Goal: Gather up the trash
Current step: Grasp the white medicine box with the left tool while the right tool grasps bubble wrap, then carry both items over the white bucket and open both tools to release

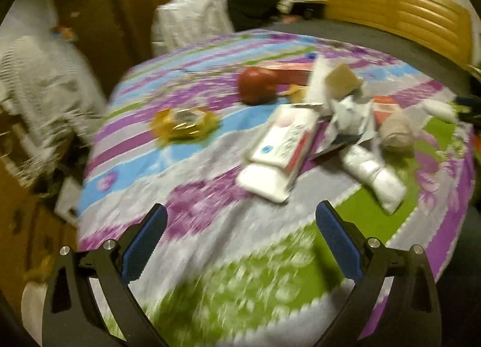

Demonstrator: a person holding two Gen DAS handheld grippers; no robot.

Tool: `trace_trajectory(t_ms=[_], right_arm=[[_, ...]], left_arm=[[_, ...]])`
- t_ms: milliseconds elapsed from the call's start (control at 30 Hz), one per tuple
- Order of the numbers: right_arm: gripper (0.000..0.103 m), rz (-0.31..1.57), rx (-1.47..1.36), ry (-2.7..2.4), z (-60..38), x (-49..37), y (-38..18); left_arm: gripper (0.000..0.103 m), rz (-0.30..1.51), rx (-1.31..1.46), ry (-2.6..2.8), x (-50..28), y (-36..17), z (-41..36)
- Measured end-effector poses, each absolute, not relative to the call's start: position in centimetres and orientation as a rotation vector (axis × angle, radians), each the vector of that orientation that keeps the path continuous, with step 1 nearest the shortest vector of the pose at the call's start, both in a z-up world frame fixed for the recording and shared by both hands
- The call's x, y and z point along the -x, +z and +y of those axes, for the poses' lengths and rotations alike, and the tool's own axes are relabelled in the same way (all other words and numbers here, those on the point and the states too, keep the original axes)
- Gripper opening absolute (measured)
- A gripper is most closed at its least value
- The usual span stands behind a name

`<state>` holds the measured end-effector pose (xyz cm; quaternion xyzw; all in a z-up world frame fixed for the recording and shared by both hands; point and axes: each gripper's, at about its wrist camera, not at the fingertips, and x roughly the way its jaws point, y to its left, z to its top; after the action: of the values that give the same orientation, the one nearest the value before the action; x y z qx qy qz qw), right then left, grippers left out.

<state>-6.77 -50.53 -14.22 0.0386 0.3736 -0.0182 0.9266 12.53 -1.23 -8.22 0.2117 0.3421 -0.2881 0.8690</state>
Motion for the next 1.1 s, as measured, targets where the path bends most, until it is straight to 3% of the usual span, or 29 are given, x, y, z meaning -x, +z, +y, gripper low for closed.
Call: trace_trajectory(t_ms=[233,467,533,667,733,800,1100], right_arm=[[0.098,0.866,-0.013,0.08,-53.4,2.8,-16.8],[0.088,0.87,-0.038,0.159,-54.4,1.6,-17.5],[0.083,0.872,-0.033,0.17,-54.5,1.4,-17.5],[0.058,0.873,-0.026,0.178,-54.5,1.5,-17.2],[0.054,0.868,-0.031,0.169,-54.3,1.8,-17.1],[0.054,0.862,-0.04,0.15,-54.2,2.2,-17.1],[0.053,0.713,-0.181,0.052,-52.2,6.6,-13.3]], left_arm=[[0.096,0.778,-0.503,-0.8,-16.3,-8.9,-4.8],[0.096,0.803,-0.632,-0.898,-18.3,-11.1,-9.0],[0.096,0.821,-0.661,-0.906,-19.0,-12.0,-9.8],[0.094,0.844,-0.64,-0.918,-19.9,-12.8,-9.9],[0.069,0.859,-0.587,-0.945,-19.7,-12.7,-9.4],[0.053,0.857,-0.556,-0.938,-19.4,-12.6,-9.0],[0.051,0.841,-0.448,-0.72,-16.5,-10.7,-2.6]])
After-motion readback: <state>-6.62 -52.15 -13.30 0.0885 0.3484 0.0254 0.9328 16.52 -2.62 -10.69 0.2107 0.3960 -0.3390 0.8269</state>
